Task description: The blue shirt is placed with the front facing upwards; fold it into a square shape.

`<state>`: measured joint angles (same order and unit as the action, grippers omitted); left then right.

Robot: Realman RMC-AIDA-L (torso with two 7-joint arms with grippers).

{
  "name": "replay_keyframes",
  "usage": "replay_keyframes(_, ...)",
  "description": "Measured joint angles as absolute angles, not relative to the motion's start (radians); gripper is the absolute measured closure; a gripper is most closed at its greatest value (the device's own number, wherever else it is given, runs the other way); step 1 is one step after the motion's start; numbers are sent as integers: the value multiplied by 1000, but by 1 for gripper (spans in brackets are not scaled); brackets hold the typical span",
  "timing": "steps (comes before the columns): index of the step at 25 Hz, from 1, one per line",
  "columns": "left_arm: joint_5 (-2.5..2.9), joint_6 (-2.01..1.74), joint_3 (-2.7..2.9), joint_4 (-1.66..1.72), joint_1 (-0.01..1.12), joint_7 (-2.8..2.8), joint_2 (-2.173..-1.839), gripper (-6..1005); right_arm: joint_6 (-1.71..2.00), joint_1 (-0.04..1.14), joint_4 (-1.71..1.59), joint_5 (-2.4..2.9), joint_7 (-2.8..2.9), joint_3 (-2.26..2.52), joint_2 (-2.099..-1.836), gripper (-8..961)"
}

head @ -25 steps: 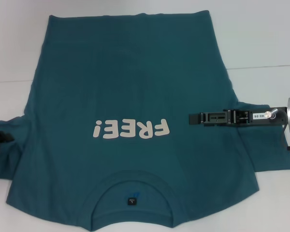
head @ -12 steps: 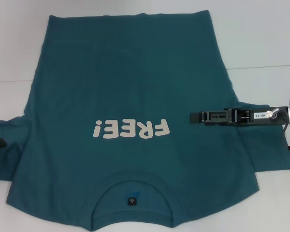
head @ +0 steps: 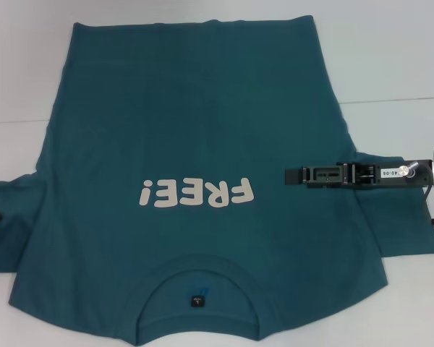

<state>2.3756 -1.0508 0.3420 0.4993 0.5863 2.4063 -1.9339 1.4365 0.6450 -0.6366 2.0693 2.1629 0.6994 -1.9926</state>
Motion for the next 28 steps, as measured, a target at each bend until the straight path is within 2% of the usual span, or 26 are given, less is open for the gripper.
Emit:
replay_keyframes(12,2385,-1081,319,510,585,2411,-1919,957,1436,644,-636,2069,2163,699,-1993,33)
replay_keyframes(21,2385,-1169,245,509,583,2402,-1894,955,1436,643,-635,2069,2163,700,-1993,33)
replay_keyframes(28,2380,-1136,249,507,575,2395,-1901,931,1436,643,-635,2069,2163,700,-1994,33)
